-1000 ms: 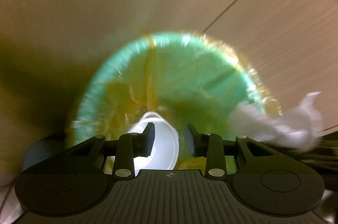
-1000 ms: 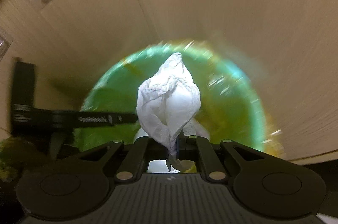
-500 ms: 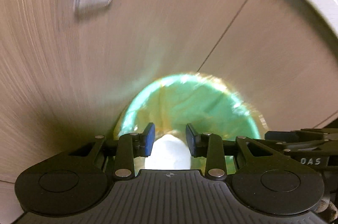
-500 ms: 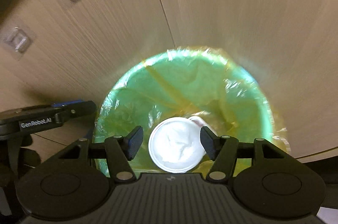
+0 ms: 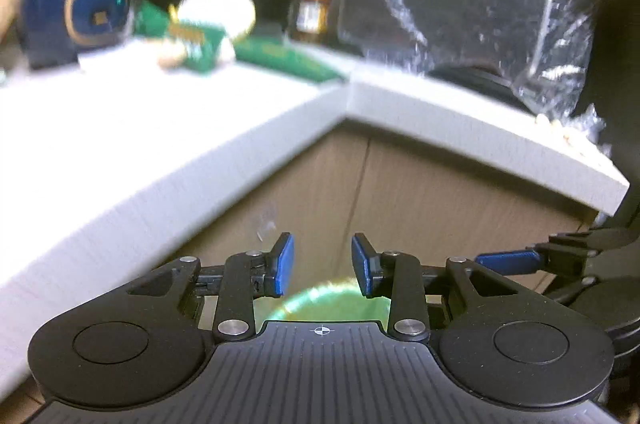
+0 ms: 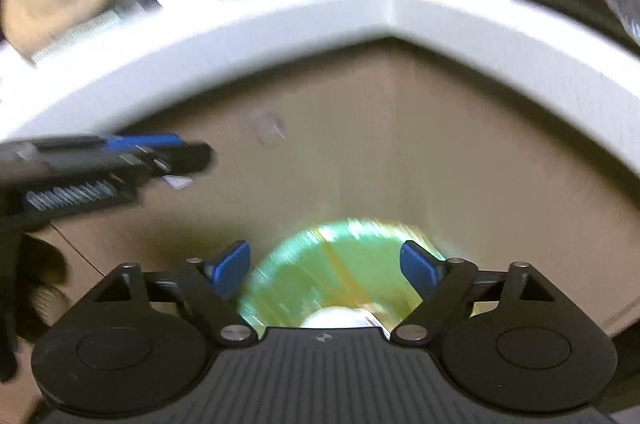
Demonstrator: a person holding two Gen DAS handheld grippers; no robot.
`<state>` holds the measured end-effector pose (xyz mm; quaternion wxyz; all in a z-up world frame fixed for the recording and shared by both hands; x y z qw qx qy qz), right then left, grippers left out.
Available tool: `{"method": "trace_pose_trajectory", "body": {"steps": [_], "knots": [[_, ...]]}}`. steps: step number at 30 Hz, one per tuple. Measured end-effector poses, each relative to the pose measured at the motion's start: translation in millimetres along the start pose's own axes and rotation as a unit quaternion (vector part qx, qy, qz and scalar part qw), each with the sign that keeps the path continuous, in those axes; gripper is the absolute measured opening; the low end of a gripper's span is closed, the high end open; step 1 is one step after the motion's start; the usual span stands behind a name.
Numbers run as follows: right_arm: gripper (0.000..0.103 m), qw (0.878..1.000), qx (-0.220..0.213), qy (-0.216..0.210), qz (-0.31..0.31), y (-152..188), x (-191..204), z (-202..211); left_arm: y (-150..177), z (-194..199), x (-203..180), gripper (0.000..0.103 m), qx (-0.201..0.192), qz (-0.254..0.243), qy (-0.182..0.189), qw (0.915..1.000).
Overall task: Collect trash
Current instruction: 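Lift both grippers out of the bin and move them over the counter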
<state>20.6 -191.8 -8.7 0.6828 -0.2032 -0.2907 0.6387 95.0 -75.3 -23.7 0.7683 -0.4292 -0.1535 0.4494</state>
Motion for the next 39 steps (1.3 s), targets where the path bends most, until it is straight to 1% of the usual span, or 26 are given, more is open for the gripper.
{"method": "trace_pose_trajectory", "body": {"steps": [1, 3, 5, 8, 11, 13, 15, 17, 19, 21, 24, 27, 30, 33, 35, 39], "knots": [[0.084, 1.0, -0.001, -0.012, -0.006, -9, 6, 4, -4, 6, 1, 0.036, -0.006, 0.001, -0.005, 1.0], [0.083, 0.999, 0.004, -0.033, -0.012, -26, 18, 13, -14, 19, 11, 0.035, -0.024, 0.023, -0.007, 0.9994], [0.083, 0.999, -0.015, -0.038, -0.009, -38, 32, 26, -24, 31, 20, 0.035, -0.042, 0.037, -0.016, 0.9983], [0.083, 0.998, -0.055, -0.012, 0.011, -50, 51, 35, -32, 53, 35, 0.035, -0.065, 0.04, -0.045, 0.9961], [0.083, 0.997, -0.073, 0.002, 0.006, -63, 56, 39, -39, 65, 48, 0.035, -0.076, 0.05, -0.058, 0.9942], [0.083, 0.996, -0.094, 0.007, 0.003, -76, 59, 44, -52, 72, 52, 0.035, -0.09, 0.053, -0.069, 0.9921], [0.083, 0.993, -0.113, 0.015, 0.007, -94, 59, 48, -70, 77, 57, 0.035, -0.099, 0.054, -0.073, 0.991], [0.083, 0.991, -0.128, 0.023, 0.011, -117, 57, 53, -91, 84, 63, 0.035, -0.101, 0.062, -0.07, 0.9905], [0.083, 0.99, -0.141, 0.025, 0.009, -150, 52, 61, -121, 91, 71, 0.035, -0.112, 0.069, -0.073, 0.9887], [0.083, 0.988, -0.155, 0.023, 0.011, -184, 46, 70, -152, 96, 78, 0.035, -0.125, 0.067, -0.088, 0.986], [0.083, 0.984, -0.172, 0.031, 0.016, -236, 41, 72, -189, 89, 92, 0.035, -0.113, 0.059, -0.112, 0.9855], [0.083, 0.987, -0.155, 0.041, 0.034, -271, 42, 49, -205, 69, 110, 0.035, -0.088, 0.066, -0.134, 0.9849], [0.083, 0.99, -0.121, 0.037, 0.056, -287, 50, 11, -208, 48, 124, 0.035, -0.066, 0.06, -0.153, 0.9842], [0.083, 0.995, -0.085, 0.004, 0.054, -299, 61, -32, -208, 33, 138, 0.035, -0.052, 0.06, -0.165, 0.9831], [0.083, 0.997, -0.059, -0.009, 0.054, -306, 69, -63, -205, 25, 147, 0.035, -0.04, 0.063, -0.166, 0.9832], [0.083, 0.998, -0.025, -0.002, 0.066, -306, 85, -116, -198, 22, 160, 0.035, -0.025, 0.063, -0.178, 0.9817]]}}
Point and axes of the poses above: each gripper's, at about its wrist camera, not at the fingertips, and z roughly against the way its jaws point, x to its left, y to its underside, the point moved 4 cm from there along -z, roughly the way its jaws point, and after that the axes turned 5 degrees about x, right-handed, at the moved point
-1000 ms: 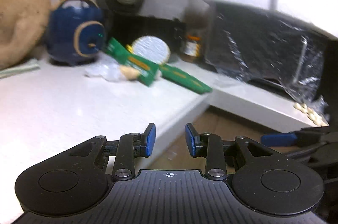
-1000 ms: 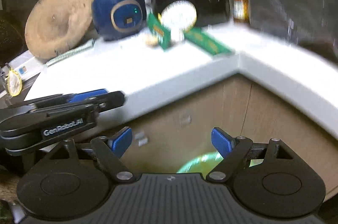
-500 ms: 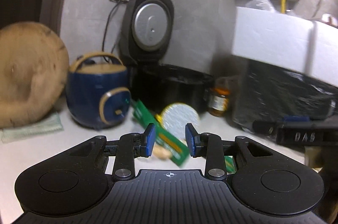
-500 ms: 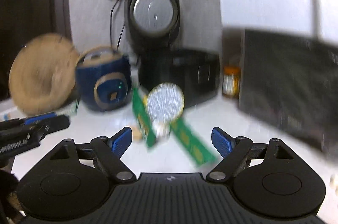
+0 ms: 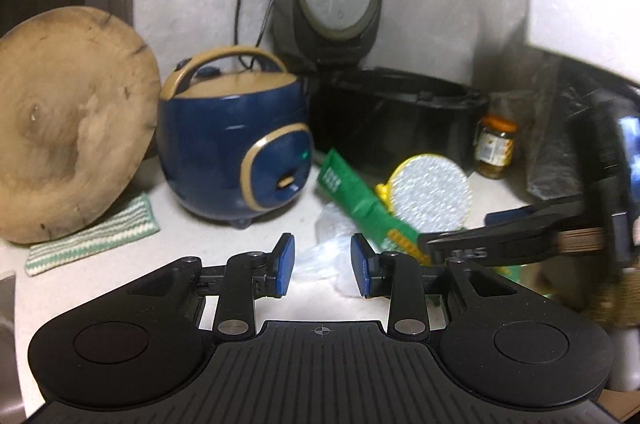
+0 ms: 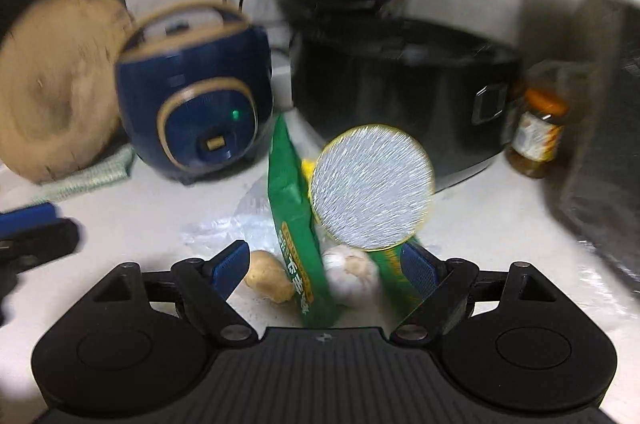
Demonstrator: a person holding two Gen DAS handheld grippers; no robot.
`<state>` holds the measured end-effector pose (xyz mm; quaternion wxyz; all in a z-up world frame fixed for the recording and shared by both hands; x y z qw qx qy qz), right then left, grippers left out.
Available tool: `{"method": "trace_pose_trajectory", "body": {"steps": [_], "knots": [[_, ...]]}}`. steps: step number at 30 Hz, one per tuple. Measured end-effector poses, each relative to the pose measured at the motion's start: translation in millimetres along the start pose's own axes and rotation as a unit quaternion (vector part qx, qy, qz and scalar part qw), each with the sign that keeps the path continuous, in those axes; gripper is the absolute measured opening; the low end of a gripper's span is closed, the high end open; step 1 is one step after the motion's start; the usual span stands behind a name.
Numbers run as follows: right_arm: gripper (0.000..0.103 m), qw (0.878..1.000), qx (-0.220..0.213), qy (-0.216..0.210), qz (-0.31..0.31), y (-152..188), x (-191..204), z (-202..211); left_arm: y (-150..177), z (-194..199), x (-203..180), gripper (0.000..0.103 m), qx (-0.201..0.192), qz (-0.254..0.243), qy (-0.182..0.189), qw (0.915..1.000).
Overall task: Collect trash
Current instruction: 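Lift both grippers out of the bin and move them over the counter, then position the open right gripper around the long green packet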
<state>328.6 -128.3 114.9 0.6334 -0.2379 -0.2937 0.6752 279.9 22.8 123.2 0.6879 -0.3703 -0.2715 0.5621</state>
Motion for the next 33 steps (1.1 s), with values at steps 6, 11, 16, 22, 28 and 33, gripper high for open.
{"method": "trace_pose_trajectory", "body": {"steps": [6, 11, 16, 22, 28, 33], "knots": [[0.022, 0.991, 0.084, -0.106, -0.01, 21, 14, -30, 10, -7, 29, 0.035, 0.021, 0.033, 0.003, 0.9992], [0.022, 0.981, 0.077, -0.177, 0.015, 35, 19, 3, 16, -29, 36, 0.035, 0.049, 0.05, 0.037, 0.9969], [0.026, 0.997, 0.012, -0.059, 0.04, 34, 10, 23, 23, -49, 32, 0.035, 0.084, 0.081, 0.074, 0.9903], [0.037, 0.992, -0.011, -0.115, 0.055, 26, 27, 17, 38, -36, 42, 0.035, 0.072, 0.065, 0.005, 0.9953], [0.052, 0.992, 0.022, -0.096, 0.073, 24, 68, -41, 58, -11, 66, 0.035, 0.068, 0.093, -0.019, 0.9932], [0.036, 0.993, 0.026, -0.073, 0.087, 30, 80, -49, 65, -6, 82, 0.035, 0.066, 0.114, -0.019, 0.991]]}}
Point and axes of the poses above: each gripper's, at about its wrist camera, not at the fingertips, and z roughly against the way its jaws point, x to its left, y to its underside, the point moved 4 cm from there along -z, roughly the way its jaws point, and after that the axes turned 5 degrees about x, right-handed, at the moved point
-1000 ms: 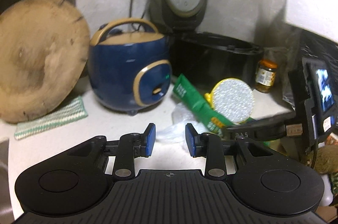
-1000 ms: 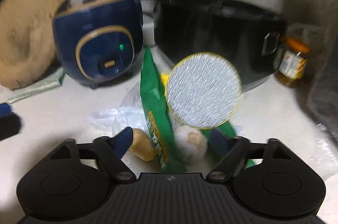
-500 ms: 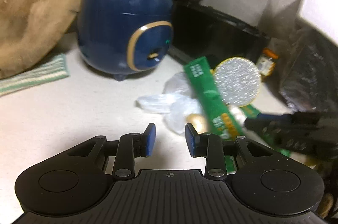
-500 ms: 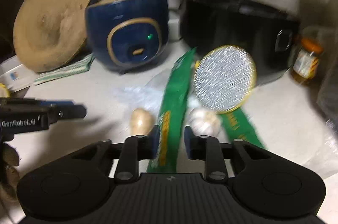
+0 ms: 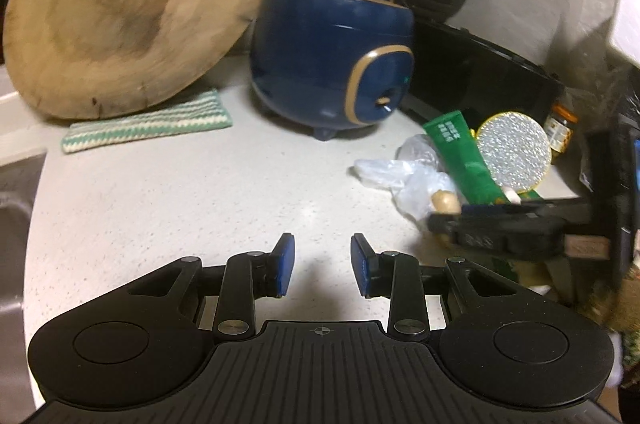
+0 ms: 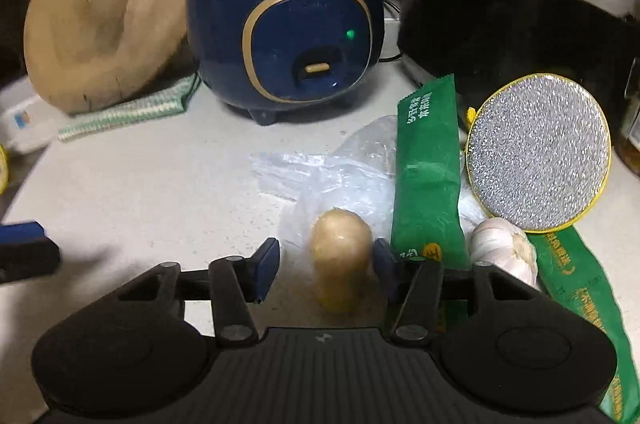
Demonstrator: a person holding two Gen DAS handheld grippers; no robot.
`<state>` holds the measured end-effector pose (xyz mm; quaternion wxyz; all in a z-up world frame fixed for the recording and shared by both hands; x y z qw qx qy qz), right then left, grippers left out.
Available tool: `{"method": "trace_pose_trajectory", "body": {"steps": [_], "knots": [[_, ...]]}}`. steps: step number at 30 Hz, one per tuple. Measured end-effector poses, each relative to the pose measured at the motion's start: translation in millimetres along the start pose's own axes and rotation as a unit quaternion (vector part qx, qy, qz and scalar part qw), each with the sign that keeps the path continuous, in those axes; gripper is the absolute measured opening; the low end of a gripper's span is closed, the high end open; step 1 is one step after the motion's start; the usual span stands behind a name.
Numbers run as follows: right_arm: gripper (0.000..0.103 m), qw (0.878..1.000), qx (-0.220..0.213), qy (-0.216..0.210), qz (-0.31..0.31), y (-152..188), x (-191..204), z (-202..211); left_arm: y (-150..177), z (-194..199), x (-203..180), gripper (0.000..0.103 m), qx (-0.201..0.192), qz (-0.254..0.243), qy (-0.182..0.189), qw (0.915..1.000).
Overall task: Collect trash
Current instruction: 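Position the open right gripper around the long green packet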
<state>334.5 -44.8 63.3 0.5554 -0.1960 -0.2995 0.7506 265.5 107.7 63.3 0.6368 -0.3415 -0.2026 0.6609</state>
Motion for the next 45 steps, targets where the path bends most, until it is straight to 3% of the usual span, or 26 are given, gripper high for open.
{"method": "trace_pose_trajectory", "body": {"steps": [2, 4, 6, 8, 9, 10, 12, 13, 15, 17, 18, 20, 21, 26, 32, 34, 39, 45], "knots": [[0.032, 0.999, 0.017, -0.042, 0.007, 7, 3, 13, -1, -5, 2, 0.035, 0.003, 0.009, 0.008, 0.9999], [0.025, 0.993, 0.045, -0.11, 0.0, 19, 5, 27, -2, -11, 0, 0.035, 0.008, 0.015, 0.019, 0.9997], [0.026, 0.992, 0.04, -0.122, 0.006, 26, 4, 43, 0, -16, -4, 0.035, 0.012, 0.02, 0.03, 0.9993], [0.03, 0.997, -0.008, -0.069, 0.028, 26, -1, 62, 1, -21, -10, 0.035, 0.016, 0.024, 0.042, 0.9987], [0.047, 0.998, -0.034, -0.025, 0.041, 25, -5, 69, 2, -23, -15, 0.035, 0.019, 0.023, 0.047, 0.9984], [0.073, 0.997, -0.057, 0.016, 0.049, 24, -9, 73, 3, -25, -20, 0.035, 0.022, 0.02, 0.051, 0.9982], [0.09, 0.991, -0.093, 0.082, 0.053, 21, -21, 73, 7, -28, -30, 0.035, 0.029, 0.009, 0.057, 0.9979], [0.09, 0.989, -0.094, 0.1, 0.047, 21, -28, 67, 9, -29, -35, 0.035, 0.032, 0.004, 0.059, 0.9978], [0.09, 0.993, -0.066, 0.098, 0.01, 22, -46, 51, 13, -29, -41, 0.035, 0.034, -0.007, 0.061, 0.9975], [0.089, 0.997, -0.033, 0.059, -0.046, 27, -61, 37, 16, -26, -42, 0.035, 0.031, -0.012, 0.059, 0.9977], [0.082, 0.997, -0.021, 0.036, -0.07, 31, -64, 33, 16, -24, -41, 0.035, 0.029, -0.014, 0.056, 0.9979], [0.05, 0.996, 0.006, -0.007, -0.091, 39, -65, 27, 16, -22, -37, 0.035, 0.023, -0.013, 0.046, 0.9986], [0.026, 0.995, 0.023, -0.035, -0.093, 43, -61, 23, 14, -21, -34, 0.035, 0.02, -0.01, 0.041, 0.9989], [0.019, 0.989, 0.047, -0.114, -0.076, 57, -32, 35, 7, -24, -23, 0.035, 0.017, 0.0, 0.029, 0.9994], [0.02, 0.991, 0.041, -0.127, -0.026, 74, -10, 53, 11, -31, -34, 0.035, 0.032, -0.029, 0.032, 0.9986], [0.02, 0.992, 0.037, -0.119, -0.027, 78, -12, 54, 14, -33, -41, 0.035, 0.036, -0.041, 0.03, 0.9981], [0.02, 0.998, 0.007, -0.054, -0.024, 81, -27, 58, 16, -33, -49, 0.035, 0.038, -0.054, 0.032, 0.9973], [0.02, 0.998, -0.006, -0.028, -0.052, 76, -52, 49, 13, -30, -56, 0.035, 0.034, -0.071, 0.031, 0.9964]]}}
Point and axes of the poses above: each gripper's, at about its wrist camera, not at the fingertips, and z roughly against the way its jaws point, x to its left, y to its underside, the point moved 4 cm from there along -z, roughly the way its jaws point, and after that the axes turned 5 degrees about x, right-handed, at the moved point
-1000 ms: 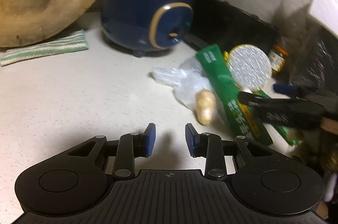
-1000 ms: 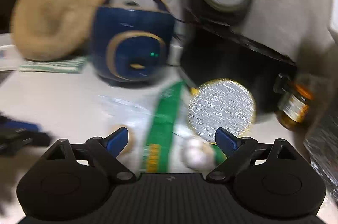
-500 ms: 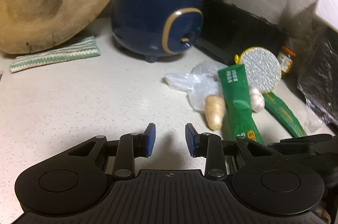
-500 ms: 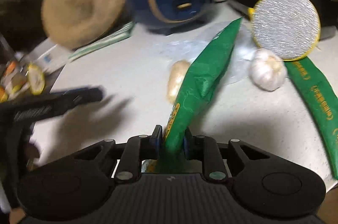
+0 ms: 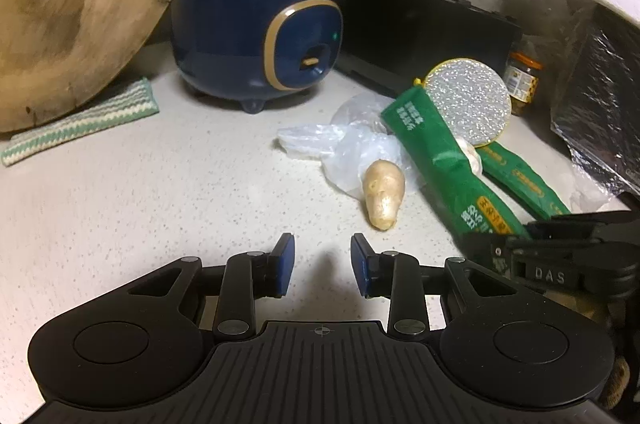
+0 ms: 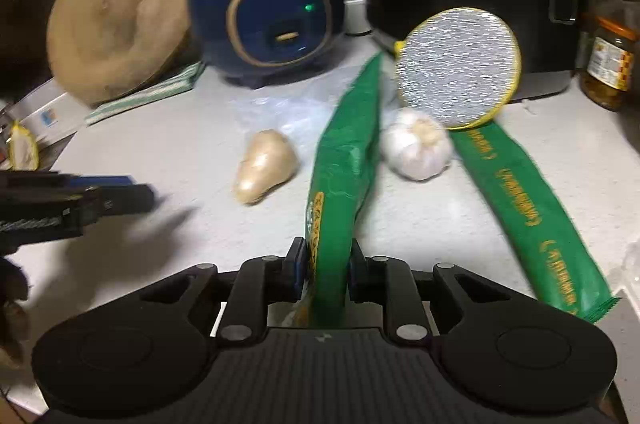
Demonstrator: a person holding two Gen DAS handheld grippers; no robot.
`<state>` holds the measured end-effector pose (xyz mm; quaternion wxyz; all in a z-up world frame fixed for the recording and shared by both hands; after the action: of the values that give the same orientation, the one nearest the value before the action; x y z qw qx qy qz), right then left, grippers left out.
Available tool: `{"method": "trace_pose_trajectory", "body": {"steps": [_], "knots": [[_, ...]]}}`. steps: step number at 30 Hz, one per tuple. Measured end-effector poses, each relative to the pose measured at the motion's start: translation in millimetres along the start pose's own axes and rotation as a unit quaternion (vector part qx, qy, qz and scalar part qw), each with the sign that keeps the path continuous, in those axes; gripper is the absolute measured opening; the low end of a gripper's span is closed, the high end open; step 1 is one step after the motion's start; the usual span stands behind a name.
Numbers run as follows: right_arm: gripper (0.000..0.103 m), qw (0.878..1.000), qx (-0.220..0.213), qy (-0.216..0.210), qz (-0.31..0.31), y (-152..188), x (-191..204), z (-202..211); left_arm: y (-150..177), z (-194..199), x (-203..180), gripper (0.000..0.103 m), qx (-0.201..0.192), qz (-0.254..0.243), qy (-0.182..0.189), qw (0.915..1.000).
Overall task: Collect trash
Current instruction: 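Position the open right gripper around the long green packet, then grasp the ginger root with the left gripper while the right gripper grasps the green packet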
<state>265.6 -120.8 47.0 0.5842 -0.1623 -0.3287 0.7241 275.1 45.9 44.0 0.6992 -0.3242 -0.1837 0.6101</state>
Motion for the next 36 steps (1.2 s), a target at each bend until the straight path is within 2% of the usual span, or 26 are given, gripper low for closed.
{"method": "trace_pose_trajectory", "body": {"steps": [3, 5, 6, 9, 11, 14, 18, 21, 24, 26, 30, 36], "knots": [[0.022, 1.0, -0.004, 0.001, 0.0, 0, -4, -4, -5, 0, -4, 0.035, -0.002, -0.011, 0.003, 0.9999], [0.024, 1.0, -0.009, 0.001, 0.006, 3, -5, -2, -12, 0, -5, 0.035, -0.012, -0.011, 0.019, 0.9997], [0.028, 1.0, -0.012, 0.004, 0.012, 4, -4, -1, -17, 0, -3, 0.035, -0.019, -0.003, 0.033, 0.9993], [0.054, 0.999, -0.021, 0.014, 0.03, 9, -2, 0, -36, -4, 5, 0.035, -0.042, 0.039, 0.053, 0.997], [0.057, 0.999, -0.028, 0.019, 0.04, 13, -2, 1, -45, -13, 1, 0.035, -0.043, 0.034, 0.042, 0.9976], [0.064, 0.998, -0.033, 0.022, 0.053, 17, 0, 2, -51, -33, -14, 0.035, -0.032, -0.01, 0.013, 0.9994], [0.075, 0.997, -0.04, 0.016, 0.065, 23, 1, 5, -50, -51, -38, 0.035, -0.016, -0.054, 0.024, 0.9981], [0.082, 0.997, -0.044, 0.015, 0.069, 26, 1, 5, -47, -65, -55, 0.039, -0.008, -0.094, -0.023, 0.9952], [0.085, 0.996, -0.044, 0.014, 0.07, 27, 2, 5, -46, -68, -66, 0.04, -0.023, -0.13, -0.053, 0.9898], [0.088, 0.996, -0.044, 0.014, 0.07, 28, 1, 6, -45, -72, -71, 0.04, -0.018, -0.139, -0.053, 0.9887], [0.101, 0.997, -0.043, 0.015, 0.069, 32, 0, 5, -43, -78, -75, 0.04, -0.005, -0.139, -0.025, 0.99], [0.103, 0.996, -0.034, 0.004, 0.077, 34, -1, 7, -45, -93, -73, 0.04, 0.012, -0.122, -0.03, 0.992]]}}
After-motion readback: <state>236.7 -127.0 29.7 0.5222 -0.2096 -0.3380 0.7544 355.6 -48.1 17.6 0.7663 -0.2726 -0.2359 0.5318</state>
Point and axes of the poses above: each gripper's, at about its wrist camera, not at the fingertips, and z roughly against the way its jaws point, x to its left, y to its underside, the point moved 4 cm from there along -z, roughly the way its jaws point, and after that the axes turned 5 degrees about x, right-handed, at the moved point
